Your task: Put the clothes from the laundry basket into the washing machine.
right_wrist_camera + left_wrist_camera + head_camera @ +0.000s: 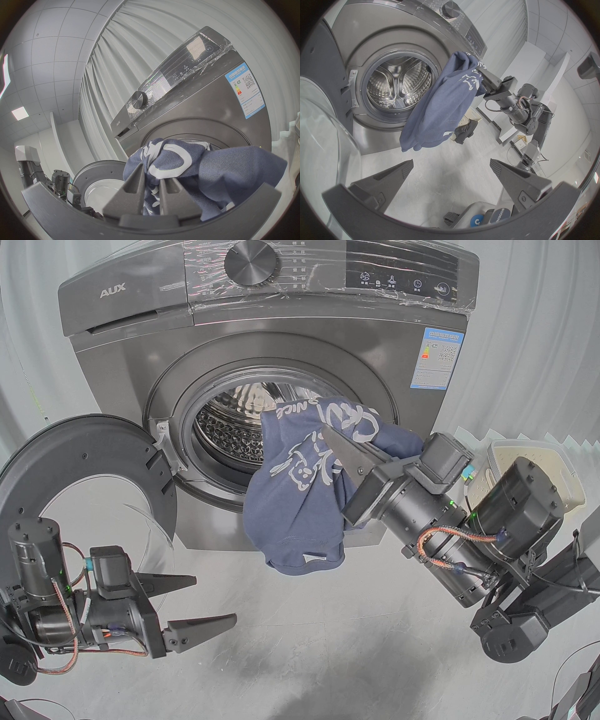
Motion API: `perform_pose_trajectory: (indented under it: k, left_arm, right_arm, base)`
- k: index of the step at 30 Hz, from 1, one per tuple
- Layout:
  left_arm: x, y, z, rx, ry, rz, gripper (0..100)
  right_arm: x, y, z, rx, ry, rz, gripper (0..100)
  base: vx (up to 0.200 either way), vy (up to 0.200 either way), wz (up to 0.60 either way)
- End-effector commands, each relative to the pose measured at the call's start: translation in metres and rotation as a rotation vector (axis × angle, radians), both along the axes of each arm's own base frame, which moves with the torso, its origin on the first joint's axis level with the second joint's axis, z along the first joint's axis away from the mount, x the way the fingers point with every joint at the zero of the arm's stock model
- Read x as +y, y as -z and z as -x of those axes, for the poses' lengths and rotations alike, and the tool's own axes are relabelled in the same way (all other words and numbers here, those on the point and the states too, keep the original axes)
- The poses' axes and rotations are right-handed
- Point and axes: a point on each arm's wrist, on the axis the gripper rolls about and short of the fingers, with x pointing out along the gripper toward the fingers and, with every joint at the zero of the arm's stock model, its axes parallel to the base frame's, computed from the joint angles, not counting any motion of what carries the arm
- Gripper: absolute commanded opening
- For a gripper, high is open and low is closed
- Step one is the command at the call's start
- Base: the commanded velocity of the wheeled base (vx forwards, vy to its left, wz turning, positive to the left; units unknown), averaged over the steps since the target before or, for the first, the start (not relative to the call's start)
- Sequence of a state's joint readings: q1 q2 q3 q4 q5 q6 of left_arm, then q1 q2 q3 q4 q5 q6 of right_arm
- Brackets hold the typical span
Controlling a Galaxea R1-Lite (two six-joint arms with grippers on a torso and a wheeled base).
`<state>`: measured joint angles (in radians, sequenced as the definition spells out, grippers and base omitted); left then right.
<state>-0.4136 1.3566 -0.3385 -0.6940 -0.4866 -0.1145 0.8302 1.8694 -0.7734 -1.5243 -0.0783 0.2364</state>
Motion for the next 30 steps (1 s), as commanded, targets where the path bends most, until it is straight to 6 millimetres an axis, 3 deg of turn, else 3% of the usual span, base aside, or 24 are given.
perform_pose_trajectory:
  k: [1, 17, 30]
  left_arm:
    - [-0.011, 0.016, -0.025, 0.054, -0.014, -0.020, 100]
    - [-0.034, 0.042, -0.071, 0.082, -0.040, -0.021, 100]
    - [-0.051, 0.052, -0.095, 0.115, -0.031, -0.003, 100]
  right_arm:
    - [0.001, 0.001, 0.000, 0.003, -0.002, 0.006, 0]
    - [0.004, -0.001, 0.000, -0.001, -0.007, 0.006, 0]
    - [0.004, -0.001, 0.003, -0.002, -0.010, -0.001, 0]
  base:
    - [0.000, 0.000, 0.00]
    - [0.000, 0.000, 0.00]
    - [0.000, 0.000, 0.00]
